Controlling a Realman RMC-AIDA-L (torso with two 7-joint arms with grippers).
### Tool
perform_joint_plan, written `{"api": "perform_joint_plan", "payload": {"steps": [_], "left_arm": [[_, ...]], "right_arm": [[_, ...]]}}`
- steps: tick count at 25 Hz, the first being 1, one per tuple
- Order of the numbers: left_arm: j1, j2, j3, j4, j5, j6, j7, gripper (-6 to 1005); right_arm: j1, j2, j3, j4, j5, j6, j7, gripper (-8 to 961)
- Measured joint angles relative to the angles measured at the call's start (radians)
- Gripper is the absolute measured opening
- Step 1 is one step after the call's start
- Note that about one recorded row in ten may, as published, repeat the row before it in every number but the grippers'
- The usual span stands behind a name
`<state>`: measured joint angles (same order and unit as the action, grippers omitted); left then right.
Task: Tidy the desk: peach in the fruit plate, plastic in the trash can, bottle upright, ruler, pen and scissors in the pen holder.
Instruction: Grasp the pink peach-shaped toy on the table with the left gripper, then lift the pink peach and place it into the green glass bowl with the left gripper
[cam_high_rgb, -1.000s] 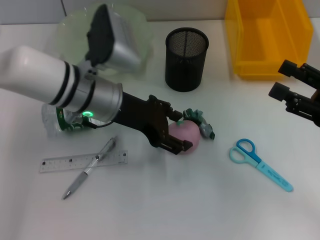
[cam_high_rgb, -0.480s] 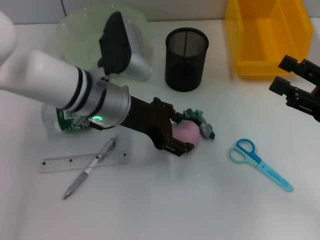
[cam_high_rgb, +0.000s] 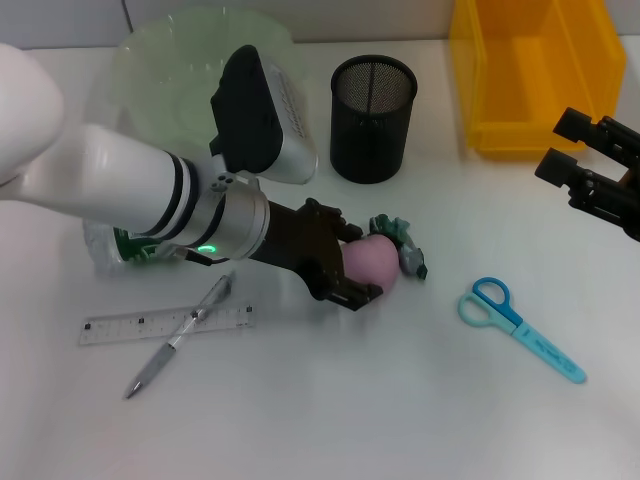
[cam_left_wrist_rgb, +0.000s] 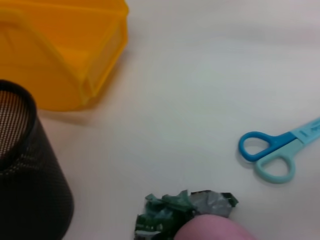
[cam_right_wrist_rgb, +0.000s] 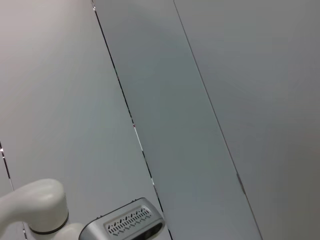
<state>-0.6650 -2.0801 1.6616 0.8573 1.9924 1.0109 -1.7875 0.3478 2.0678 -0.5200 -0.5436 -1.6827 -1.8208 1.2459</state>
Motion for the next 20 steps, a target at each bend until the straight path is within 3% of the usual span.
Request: {"api": "perform_joint_plan", "payload": {"steps": [13, 20], "left_arm": [[0.014, 0.0, 0.003, 0.004, 0.001, -0.033, 0.009, 635], [0.074, 0.006, -0.014, 0.092, -0.026, -0.043, -0.002, 386]], "right_arm": [[0.009, -0.002, 0.011, 0.025, 0.0, 0.017, -0.005, 777], [0.007, -0.002, 0.043, 0.029, 0.0, 0.017, -0.011, 777]]}}
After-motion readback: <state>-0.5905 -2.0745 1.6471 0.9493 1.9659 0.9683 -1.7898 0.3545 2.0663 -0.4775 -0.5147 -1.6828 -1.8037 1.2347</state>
